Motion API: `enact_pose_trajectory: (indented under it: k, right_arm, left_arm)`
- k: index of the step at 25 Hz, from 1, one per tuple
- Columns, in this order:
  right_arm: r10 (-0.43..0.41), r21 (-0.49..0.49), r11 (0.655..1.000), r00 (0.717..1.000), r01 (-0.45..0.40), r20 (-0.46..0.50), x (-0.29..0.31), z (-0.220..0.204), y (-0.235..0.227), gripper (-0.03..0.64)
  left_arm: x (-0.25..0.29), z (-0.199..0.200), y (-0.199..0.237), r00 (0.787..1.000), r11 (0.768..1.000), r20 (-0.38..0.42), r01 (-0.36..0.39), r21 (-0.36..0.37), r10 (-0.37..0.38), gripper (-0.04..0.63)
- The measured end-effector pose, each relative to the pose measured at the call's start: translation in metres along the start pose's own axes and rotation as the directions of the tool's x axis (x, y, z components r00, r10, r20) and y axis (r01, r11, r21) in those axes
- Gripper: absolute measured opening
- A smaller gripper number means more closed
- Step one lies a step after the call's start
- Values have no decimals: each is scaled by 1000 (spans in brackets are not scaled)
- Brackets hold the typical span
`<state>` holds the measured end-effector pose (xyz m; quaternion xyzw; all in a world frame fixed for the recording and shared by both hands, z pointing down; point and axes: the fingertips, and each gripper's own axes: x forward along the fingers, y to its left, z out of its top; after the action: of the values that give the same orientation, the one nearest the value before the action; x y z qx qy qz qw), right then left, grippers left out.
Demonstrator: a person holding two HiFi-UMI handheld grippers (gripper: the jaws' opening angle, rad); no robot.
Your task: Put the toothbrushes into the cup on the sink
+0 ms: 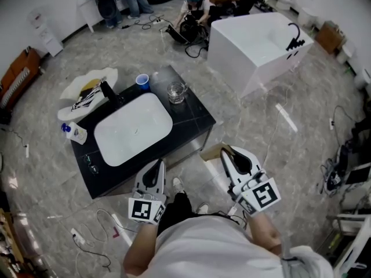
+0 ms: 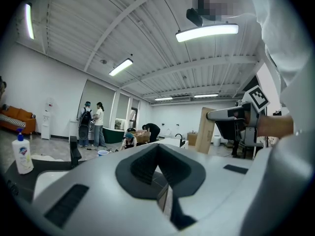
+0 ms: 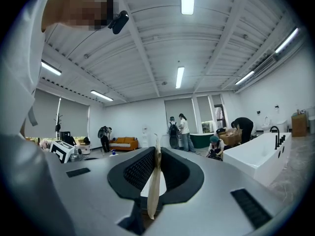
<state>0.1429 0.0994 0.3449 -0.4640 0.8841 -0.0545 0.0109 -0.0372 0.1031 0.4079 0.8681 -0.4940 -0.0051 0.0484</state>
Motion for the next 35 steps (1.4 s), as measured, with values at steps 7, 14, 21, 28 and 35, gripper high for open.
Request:
enact_pose_trajectory:
  k: [7, 14, 21, 28, 35]
  right_arm:
    - [-2, -7, 1000, 1000, 2, 3, 35, 9, -7, 60]
    - [1, -13, 1000, 1000, -1, -7, 69, 12, -9, 60]
    - [-7, -17, 1000, 1000, 6, -19, 98, 12, -15, 60]
    - [-23, -40, 999, 999, 21, -42, 119, 16, -14, 60]
    - [-46, -63, 997, 998, 43, -39, 135, 22, -14, 60]
  left_arm:
    - [25, 7, 26, 1000, 1000, 14, 11, -10, -11, 2]
    - [45, 9, 52, 1000, 1000, 21, 21, -23, -20, 2]
    - [66, 6, 79, 999, 999, 22, 24, -39, -23, 2]
    - [84, 4, 98, 998, 996, 37, 47, -71, -45, 2]
    - [98, -1, 113, 996, 993, 53, 81, -82, -76, 2]
